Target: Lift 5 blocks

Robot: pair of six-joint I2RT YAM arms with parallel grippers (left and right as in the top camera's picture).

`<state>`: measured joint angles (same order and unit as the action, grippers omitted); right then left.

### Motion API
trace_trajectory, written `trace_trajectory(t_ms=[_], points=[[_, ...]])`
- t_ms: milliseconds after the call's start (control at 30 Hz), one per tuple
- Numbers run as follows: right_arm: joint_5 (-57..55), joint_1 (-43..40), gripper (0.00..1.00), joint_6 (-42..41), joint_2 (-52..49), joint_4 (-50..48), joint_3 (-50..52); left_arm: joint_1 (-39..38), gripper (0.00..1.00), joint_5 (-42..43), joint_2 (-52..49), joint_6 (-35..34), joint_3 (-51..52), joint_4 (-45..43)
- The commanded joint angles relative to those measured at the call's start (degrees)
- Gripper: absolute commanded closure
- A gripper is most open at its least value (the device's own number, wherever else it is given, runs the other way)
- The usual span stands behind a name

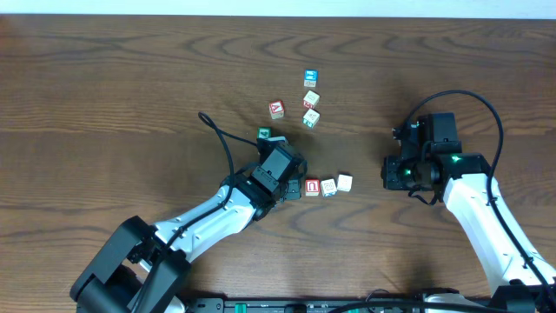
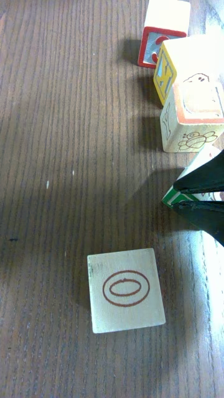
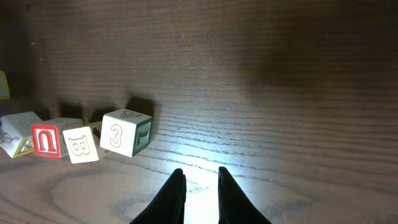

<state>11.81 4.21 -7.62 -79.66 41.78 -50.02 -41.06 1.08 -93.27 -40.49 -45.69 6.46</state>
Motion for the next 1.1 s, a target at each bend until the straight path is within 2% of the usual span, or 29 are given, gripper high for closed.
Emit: trace_trajectory(t_ms=[0, 33, 67, 200, 333, 500, 867, 1067], points=[[-0.81, -0.04, 0.84, -0.44, -0.15, -0.04, 0.33, -0.15, 0.93, -1.16, -0.70, 0.35, 0.57, 1.55], [-0.81, -0.02, 0.84, -0.46, -0.15, -0.07, 0.33, 0.00, 0.86, -1.51, -0.70, 0.35, 0.57, 0.79], [-0.81, -0.02, 0.84, -0.44, -0.15, -0.07, 0.33, 0.13, 0.85, -1.95, -0.70, 0.39, 0.57, 0.11], [-0.83, -0.04, 0.83, -0.44, -0.15, -0.11, 0.33, 1.60, 0.87, -1.95, -0.70, 2.29, 0.57, -5.77], [-0.87, -0.04, 0.83, -0.44, -0.15, -0.13, 0.33, 2.62, 0.91, -1.97, -0.70, 2.29, 0.57, -7.41], [-1.05, -0.04, 0.83, -0.44, -0.15, -0.15, 0.33, 3.52, 0.92, -1.97, -0.70, 2.27, 0.57, -4.76], [-1.05, -0.02, 0.82, -0.44, -0.15, -0.11, 0.37, 3.54, 0.93, -4.35, -0.70, -0.46, 0.57, 9.92], [-1.05, -0.04, 0.82, -0.44, -0.15, -0.17, 0.39, 3.26, 0.93, -0.55, -0.70, -0.55, 0.57, 10.58]])
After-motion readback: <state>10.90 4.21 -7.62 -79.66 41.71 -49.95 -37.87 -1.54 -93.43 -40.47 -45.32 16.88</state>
